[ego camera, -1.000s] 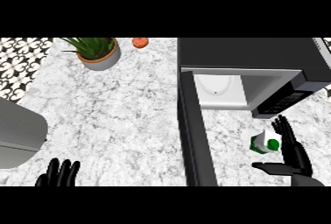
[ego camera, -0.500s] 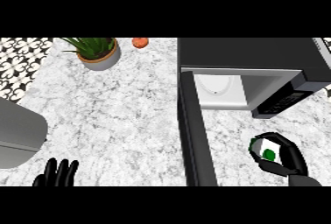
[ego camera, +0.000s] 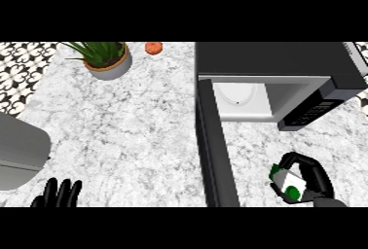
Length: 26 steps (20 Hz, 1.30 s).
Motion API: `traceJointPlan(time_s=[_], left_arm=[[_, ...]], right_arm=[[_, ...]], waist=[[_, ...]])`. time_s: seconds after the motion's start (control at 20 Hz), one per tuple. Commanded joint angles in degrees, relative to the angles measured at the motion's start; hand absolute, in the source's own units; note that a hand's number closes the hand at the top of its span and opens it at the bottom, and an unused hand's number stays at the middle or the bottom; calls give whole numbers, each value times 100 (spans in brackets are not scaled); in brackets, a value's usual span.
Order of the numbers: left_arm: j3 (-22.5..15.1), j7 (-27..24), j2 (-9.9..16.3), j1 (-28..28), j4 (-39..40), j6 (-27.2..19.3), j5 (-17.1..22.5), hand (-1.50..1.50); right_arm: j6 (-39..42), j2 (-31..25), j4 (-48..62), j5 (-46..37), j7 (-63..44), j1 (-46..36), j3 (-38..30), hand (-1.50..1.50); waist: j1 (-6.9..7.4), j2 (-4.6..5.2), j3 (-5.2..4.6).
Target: Pick up the milk, place it into the microwave and close the microwave
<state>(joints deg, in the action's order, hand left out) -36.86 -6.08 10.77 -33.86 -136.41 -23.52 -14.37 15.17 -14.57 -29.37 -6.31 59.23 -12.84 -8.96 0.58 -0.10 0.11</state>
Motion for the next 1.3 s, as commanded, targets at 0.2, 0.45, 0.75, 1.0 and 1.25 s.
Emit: traceJointPlan(time_s=[0.2, 0.45, 0.75, 1.0, 1.25], left_arm=[[103, -462, 258, -389, -152, 22, 374, -150], [385, -257, 232, -194, -39, -48, 569, -150], [668, 12, 322, -8, -205, -78, 680, -150], [670, -695, 442, -452, 69, 35, 1043, -150], [855, -707, 707, -665, -262, 203, 1198, -150]], right_arm=[[436, 346, -881, 322, 944, 907, 166, 150], [67, 496, -2344, 549, -270, 1079, 345, 150], [-531, 805, -3532, 473, -1132, 1156, 639, 150], [-1295, 961, -3745, 79, -2133, 424, 749, 150], [-2272, 1191, -2868, -431, -2660, -634, 632, 150]], waist=[[-41, -28, -16], [-92, -16, -21], [-76, -9, -17], [-9, -9, -18], [69, 6, -14]])
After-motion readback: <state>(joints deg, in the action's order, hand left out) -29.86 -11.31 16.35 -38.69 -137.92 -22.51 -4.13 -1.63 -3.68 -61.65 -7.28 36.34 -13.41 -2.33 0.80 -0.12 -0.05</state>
